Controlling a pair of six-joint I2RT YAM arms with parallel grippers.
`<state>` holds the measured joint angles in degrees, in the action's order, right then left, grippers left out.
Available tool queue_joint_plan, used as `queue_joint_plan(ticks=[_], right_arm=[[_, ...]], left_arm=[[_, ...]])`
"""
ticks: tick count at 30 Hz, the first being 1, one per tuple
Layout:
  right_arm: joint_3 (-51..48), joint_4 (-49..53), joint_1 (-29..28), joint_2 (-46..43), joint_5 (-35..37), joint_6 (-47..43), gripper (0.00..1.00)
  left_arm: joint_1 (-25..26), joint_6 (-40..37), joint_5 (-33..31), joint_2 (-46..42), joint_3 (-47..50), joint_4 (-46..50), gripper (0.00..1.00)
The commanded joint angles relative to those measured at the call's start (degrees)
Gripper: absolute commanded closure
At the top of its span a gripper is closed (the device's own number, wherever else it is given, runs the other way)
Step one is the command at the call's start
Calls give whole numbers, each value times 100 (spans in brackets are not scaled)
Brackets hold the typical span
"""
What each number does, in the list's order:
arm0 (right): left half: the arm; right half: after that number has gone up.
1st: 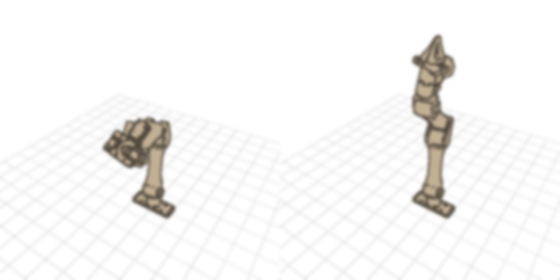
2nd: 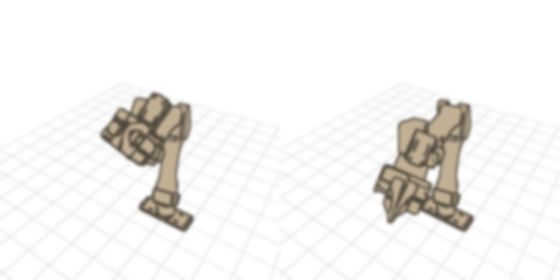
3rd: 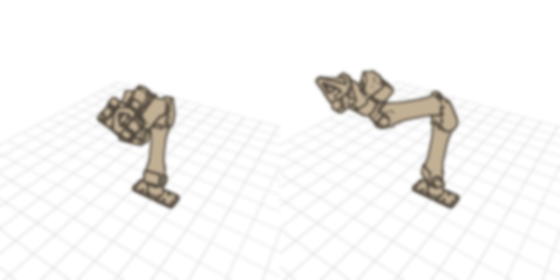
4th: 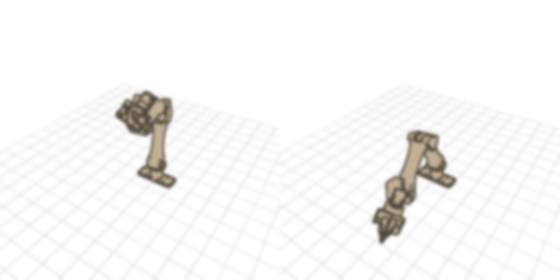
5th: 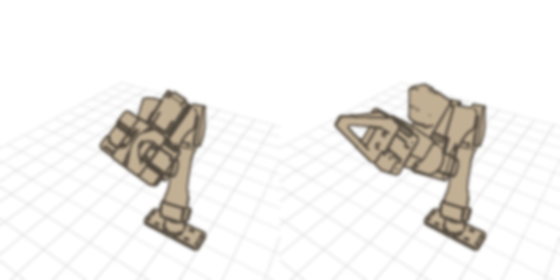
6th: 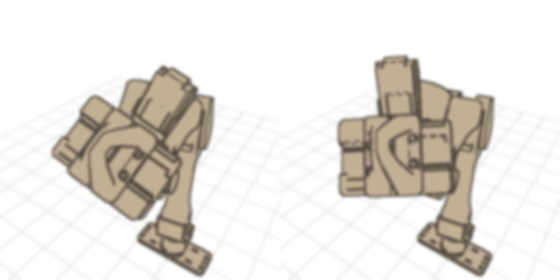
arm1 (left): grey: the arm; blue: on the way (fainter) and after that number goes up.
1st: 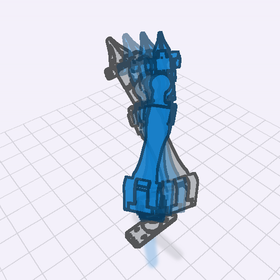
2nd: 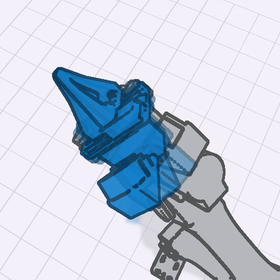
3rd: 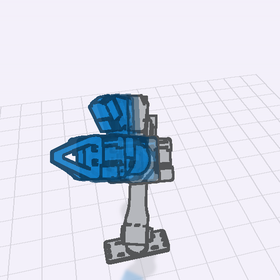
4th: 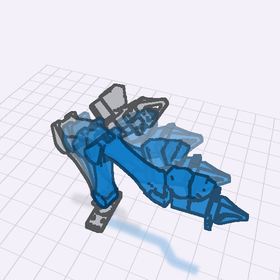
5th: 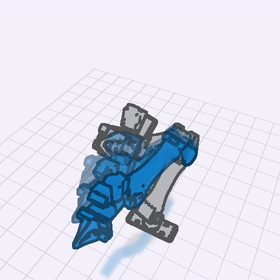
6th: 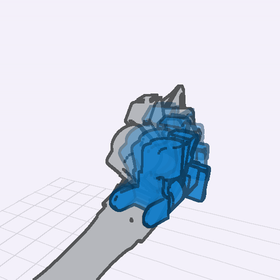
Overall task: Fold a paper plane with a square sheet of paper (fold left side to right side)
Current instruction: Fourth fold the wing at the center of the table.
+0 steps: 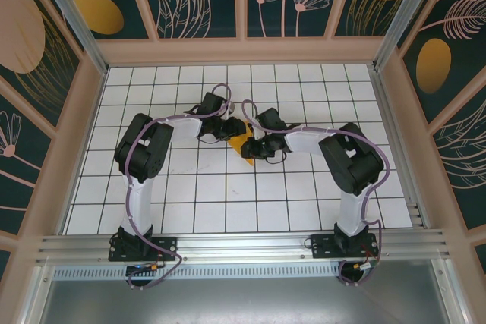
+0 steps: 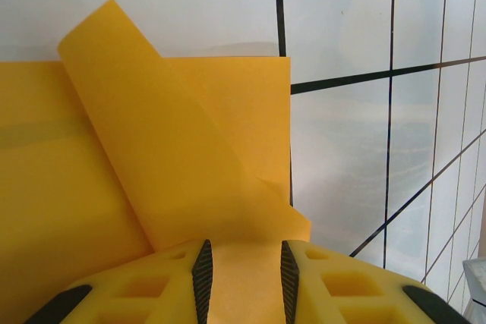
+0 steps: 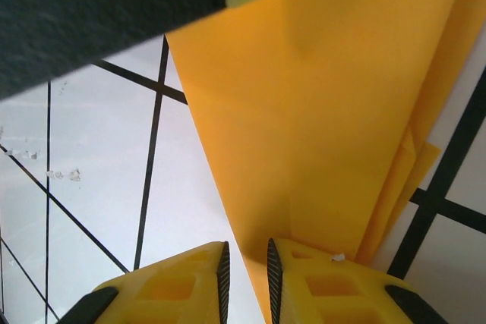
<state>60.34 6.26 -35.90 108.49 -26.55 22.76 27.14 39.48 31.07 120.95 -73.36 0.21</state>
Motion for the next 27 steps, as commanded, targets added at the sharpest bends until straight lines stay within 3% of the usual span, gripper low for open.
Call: queue_joint_plan(ticks=[1, 27], right_arm=[[-76, 490, -103, 30, 36, -106, 76], [-626, 1322, -178, -200, 192, -167, 83]], left_arm=[[11, -72, -290, 289, 182, 287, 66], [9, -104, -316, 333, 152, 313, 66]])
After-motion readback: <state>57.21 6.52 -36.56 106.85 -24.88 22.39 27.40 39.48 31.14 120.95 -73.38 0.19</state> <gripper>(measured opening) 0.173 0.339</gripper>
